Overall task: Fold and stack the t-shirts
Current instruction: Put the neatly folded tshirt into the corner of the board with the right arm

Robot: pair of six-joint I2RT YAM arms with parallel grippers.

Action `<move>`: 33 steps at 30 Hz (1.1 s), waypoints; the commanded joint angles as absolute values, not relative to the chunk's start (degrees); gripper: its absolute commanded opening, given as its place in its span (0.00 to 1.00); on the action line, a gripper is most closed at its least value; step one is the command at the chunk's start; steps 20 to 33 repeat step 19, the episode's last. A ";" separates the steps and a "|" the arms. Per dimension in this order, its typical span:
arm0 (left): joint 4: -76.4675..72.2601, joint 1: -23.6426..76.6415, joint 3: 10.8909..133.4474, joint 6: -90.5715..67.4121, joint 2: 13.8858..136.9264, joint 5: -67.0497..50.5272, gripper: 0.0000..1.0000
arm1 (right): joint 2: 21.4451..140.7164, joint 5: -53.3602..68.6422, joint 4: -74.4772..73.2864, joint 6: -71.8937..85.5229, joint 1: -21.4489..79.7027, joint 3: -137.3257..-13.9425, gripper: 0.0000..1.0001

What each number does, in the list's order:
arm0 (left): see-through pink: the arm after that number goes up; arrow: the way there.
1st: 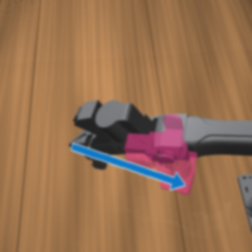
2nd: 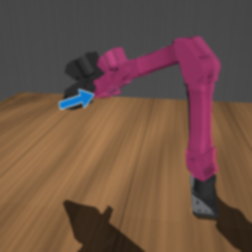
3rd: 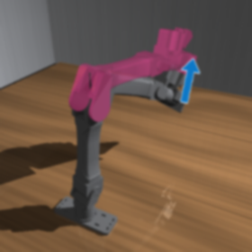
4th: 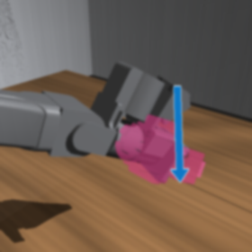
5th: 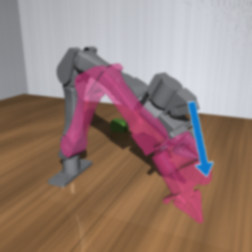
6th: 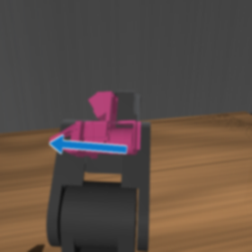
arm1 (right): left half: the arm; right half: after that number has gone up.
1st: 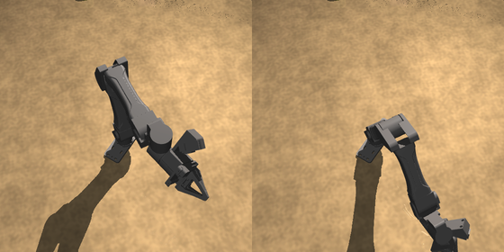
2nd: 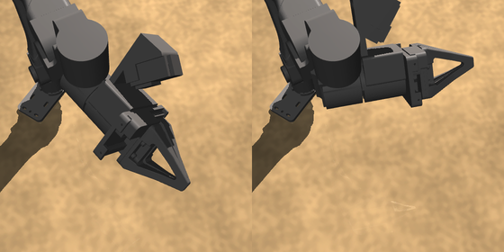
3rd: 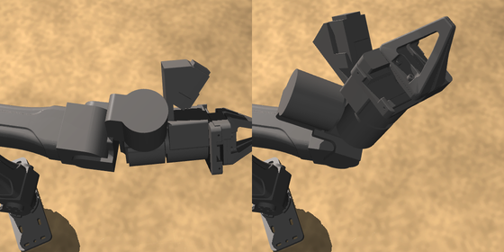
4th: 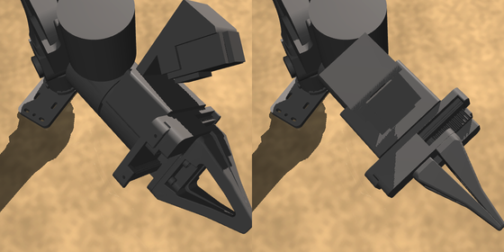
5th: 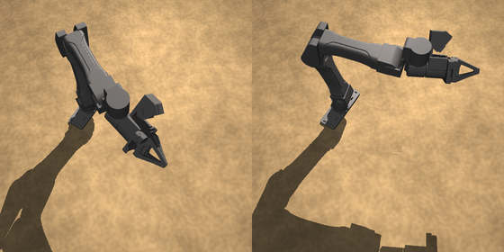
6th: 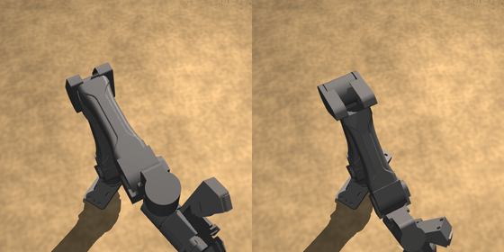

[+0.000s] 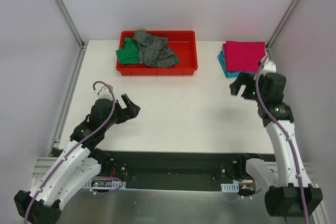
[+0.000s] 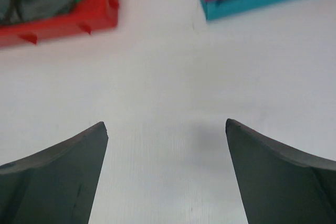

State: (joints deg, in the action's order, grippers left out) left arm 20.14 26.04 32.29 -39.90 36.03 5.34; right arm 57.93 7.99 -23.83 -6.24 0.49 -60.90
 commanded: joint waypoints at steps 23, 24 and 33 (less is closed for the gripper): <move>23.64 26.02 25.66 -41.49 26.72 1.42 0.99 | 27.51 5.98 -17.84 5.01 1.41 -20.74 0.96; 23.64 26.02 25.66 -41.49 26.72 1.42 0.99 | 27.51 5.98 -17.84 5.01 1.41 -20.74 0.96; 23.64 26.02 25.66 -41.49 26.72 1.42 0.99 | 27.51 5.98 -17.84 5.01 1.41 -20.74 0.96</move>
